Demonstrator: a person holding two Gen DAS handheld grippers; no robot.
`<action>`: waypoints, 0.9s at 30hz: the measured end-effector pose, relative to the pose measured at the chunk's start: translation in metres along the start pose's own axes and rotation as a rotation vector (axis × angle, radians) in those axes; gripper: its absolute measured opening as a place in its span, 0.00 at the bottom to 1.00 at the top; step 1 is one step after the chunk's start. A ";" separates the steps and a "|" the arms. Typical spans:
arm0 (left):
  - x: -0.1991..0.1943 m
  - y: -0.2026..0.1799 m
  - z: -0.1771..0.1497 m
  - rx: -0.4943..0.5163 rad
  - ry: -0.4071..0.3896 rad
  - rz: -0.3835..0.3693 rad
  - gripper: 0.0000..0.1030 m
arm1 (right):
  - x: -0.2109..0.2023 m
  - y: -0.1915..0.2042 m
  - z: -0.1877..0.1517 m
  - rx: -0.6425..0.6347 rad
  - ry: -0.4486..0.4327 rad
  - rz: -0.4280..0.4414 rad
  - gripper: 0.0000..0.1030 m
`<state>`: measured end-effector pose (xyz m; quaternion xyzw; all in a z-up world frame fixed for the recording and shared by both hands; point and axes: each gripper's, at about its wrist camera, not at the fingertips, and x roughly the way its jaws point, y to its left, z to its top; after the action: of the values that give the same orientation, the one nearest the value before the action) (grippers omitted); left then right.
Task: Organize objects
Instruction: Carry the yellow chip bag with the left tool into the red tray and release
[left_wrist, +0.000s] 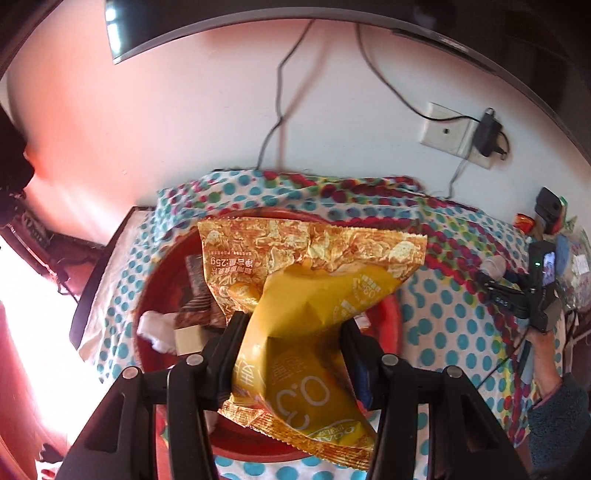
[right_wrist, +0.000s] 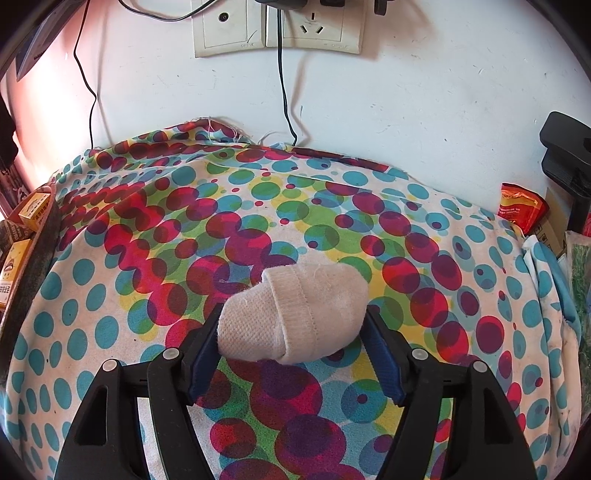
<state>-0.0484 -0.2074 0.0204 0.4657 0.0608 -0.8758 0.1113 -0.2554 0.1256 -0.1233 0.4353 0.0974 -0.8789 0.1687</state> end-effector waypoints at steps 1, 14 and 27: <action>0.002 0.004 -0.001 -0.005 0.005 0.010 0.49 | 0.000 0.000 0.000 0.000 0.000 0.000 0.67; 0.043 0.020 -0.008 -0.049 0.083 0.031 0.49 | 0.001 -0.002 0.001 0.001 0.001 0.001 0.68; 0.094 -0.025 0.022 0.050 0.065 0.064 0.50 | 0.001 -0.002 0.000 0.002 0.001 0.001 0.69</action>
<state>-0.1235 -0.2014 -0.0455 0.4983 0.0274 -0.8574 0.1257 -0.2570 0.1273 -0.1242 0.4358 0.0963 -0.8788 0.1688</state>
